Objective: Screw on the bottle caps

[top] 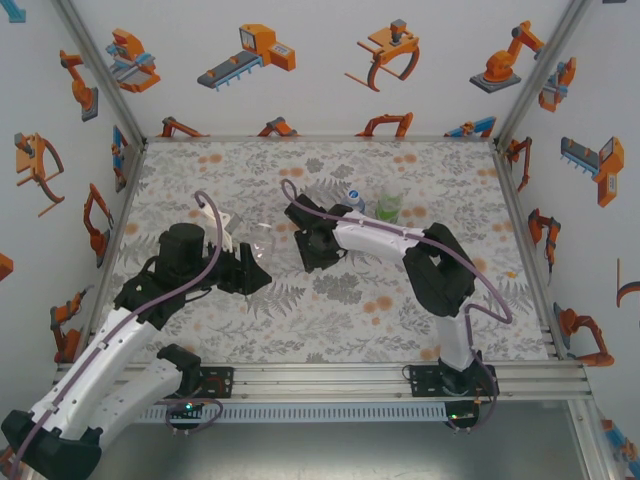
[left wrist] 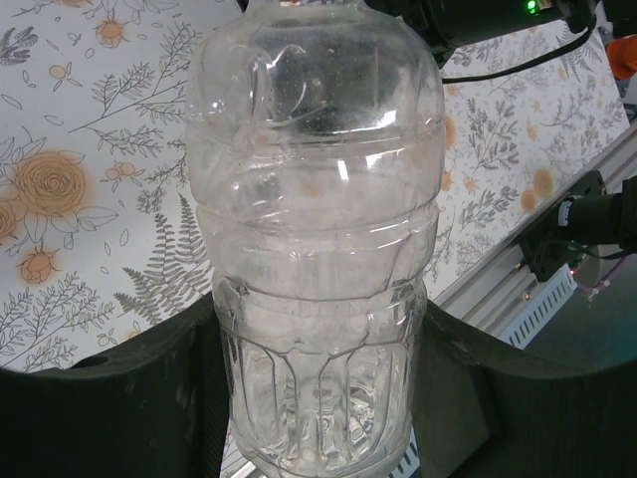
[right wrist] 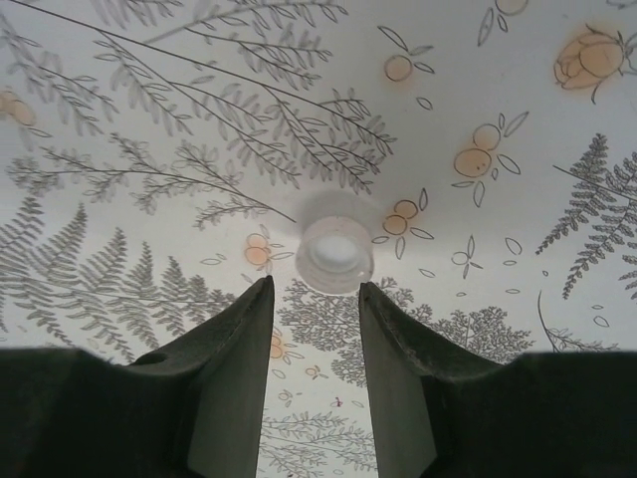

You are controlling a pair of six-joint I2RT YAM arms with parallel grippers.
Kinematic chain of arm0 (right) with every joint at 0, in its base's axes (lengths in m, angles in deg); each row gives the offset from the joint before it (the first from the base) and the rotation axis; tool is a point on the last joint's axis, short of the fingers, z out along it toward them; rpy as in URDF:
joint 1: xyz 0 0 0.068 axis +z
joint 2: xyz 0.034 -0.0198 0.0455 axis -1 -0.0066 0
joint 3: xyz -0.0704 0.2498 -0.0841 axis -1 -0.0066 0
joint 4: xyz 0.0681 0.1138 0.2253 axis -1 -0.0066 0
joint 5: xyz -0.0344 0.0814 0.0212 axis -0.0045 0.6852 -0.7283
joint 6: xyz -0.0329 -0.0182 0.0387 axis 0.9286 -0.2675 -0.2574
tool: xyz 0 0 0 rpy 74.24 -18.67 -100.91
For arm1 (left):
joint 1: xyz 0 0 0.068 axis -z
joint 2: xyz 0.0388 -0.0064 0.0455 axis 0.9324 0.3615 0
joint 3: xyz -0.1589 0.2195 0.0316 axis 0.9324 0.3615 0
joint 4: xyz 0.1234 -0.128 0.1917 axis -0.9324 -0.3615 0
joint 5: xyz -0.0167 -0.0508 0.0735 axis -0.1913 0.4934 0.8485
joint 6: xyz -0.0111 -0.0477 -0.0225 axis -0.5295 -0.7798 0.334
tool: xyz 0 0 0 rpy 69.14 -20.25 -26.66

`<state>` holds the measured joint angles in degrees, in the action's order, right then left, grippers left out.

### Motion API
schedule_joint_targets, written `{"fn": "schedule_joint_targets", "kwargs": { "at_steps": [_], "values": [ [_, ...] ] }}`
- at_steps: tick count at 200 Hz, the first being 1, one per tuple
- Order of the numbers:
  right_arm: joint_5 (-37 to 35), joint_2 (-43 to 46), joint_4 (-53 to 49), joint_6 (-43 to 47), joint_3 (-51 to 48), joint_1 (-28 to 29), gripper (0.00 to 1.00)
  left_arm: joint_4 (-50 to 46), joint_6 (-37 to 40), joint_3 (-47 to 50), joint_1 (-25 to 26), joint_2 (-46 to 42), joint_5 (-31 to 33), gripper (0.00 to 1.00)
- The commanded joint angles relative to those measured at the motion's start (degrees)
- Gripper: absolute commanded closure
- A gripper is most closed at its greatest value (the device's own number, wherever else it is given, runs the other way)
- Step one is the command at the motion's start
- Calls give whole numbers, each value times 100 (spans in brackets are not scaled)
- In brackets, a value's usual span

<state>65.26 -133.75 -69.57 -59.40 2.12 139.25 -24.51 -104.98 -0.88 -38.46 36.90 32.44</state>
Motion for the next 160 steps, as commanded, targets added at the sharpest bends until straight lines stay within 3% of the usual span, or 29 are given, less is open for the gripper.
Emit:
{"fn": "schedule_joint_targets", "kwargs": {
  "at_steps": [1,160],
  "values": [
    [-137,172,-152,122,197,43,61,76,-88,50,-17,0,-9,97],
    [-121,-127,-222,198,236,48,58,41,-122,71,-12,-52,9,97]
  ]
}}
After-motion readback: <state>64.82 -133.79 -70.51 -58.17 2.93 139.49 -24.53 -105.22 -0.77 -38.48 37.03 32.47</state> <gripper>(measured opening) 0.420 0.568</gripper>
